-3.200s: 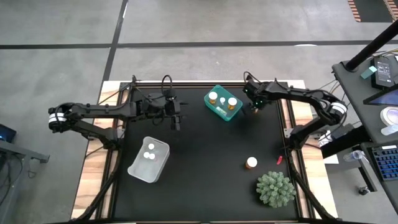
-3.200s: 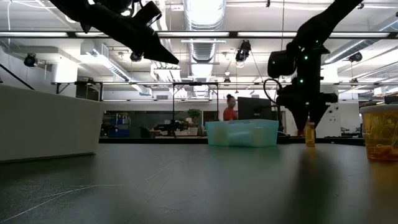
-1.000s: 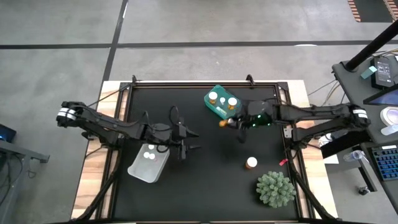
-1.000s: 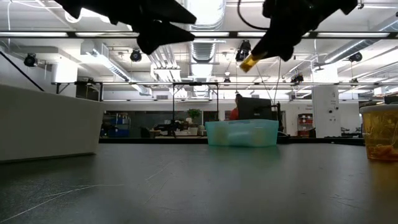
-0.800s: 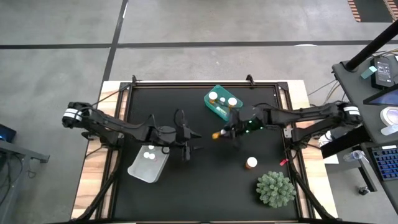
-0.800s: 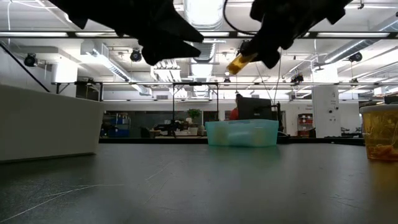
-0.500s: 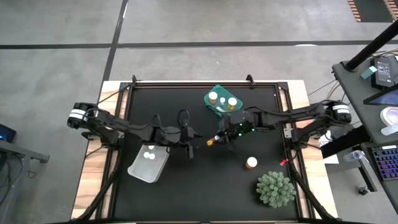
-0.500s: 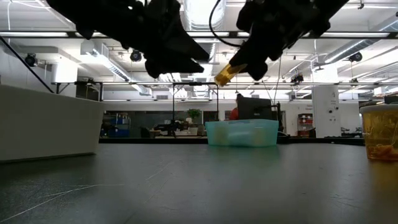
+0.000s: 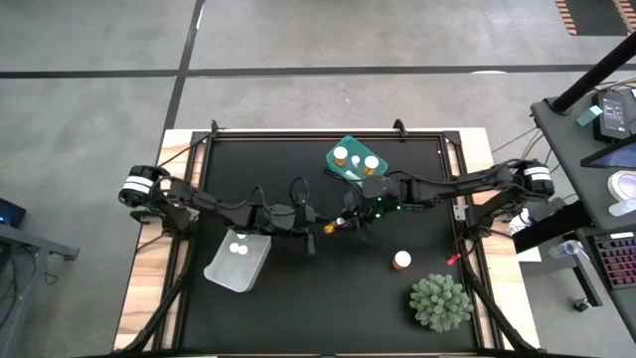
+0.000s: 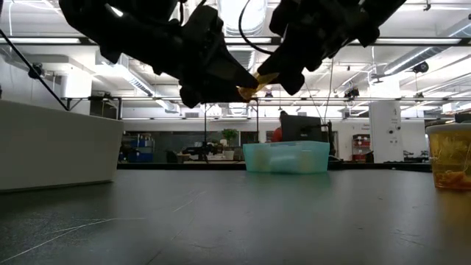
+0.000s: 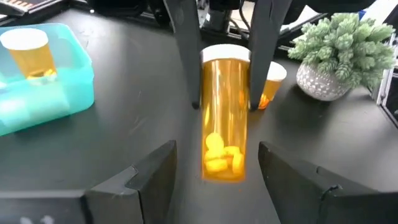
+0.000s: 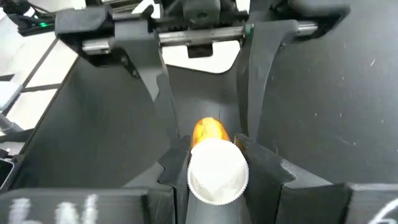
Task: Pick and place medicine bottles into bin by pill shape (circle, oval)
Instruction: Put the orange tablet bottle into the gray bin
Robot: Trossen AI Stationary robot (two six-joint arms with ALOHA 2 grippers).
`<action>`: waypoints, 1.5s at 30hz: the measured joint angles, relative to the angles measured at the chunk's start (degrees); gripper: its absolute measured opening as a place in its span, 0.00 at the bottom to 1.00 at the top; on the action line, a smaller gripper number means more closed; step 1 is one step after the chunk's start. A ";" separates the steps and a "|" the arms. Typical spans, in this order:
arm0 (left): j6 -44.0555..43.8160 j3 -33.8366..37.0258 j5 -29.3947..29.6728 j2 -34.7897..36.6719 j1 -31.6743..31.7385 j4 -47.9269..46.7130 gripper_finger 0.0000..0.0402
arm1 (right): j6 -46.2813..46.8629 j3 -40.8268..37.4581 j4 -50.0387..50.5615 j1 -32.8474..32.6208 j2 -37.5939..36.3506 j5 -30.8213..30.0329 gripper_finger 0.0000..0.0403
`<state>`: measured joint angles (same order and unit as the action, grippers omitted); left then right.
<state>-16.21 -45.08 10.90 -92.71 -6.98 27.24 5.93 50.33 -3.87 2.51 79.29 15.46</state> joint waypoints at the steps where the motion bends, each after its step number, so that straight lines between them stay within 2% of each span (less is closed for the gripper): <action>1: 0.00 0.02 0.00 0.00 0.00 0.42 0.52 | -0.05 -0.02 0.25 -0.01 -0.11 -0.04 0.26; 20: 0.31 0.02 -0.13 -1.14 0.02 5.22 0.51 | -0.64 -0.02 -1.19 0.01 -0.20 -0.46 0.26; 25: 0.52 0.02 -0.15 -1.79 0.02 5.76 0.42 | -0.63 -0.02 -1.15 0.01 -0.20 -0.46 0.27; 32: 0.59 0.02 -0.15 -1.79 0.02 5.68 0.24 | -0.55 -0.04 -1.19 0.01 -0.20 -0.46 0.28; 36: 0.58 0.02 -0.15 -1.79 0.02 5.71 0.17 | -0.45 -0.04 -1.16 0.01 -0.22 -0.48 0.34; 45: -0.01 0.04 -0.15 -1.26 -0.98 4.33 0.20 | -0.58 -0.09 -0.08 1.66 -3.95 -0.51 0.57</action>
<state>-16.22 -45.04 10.74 -93.97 -7.97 31.57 5.35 50.24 -3.95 4.17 75.34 14.95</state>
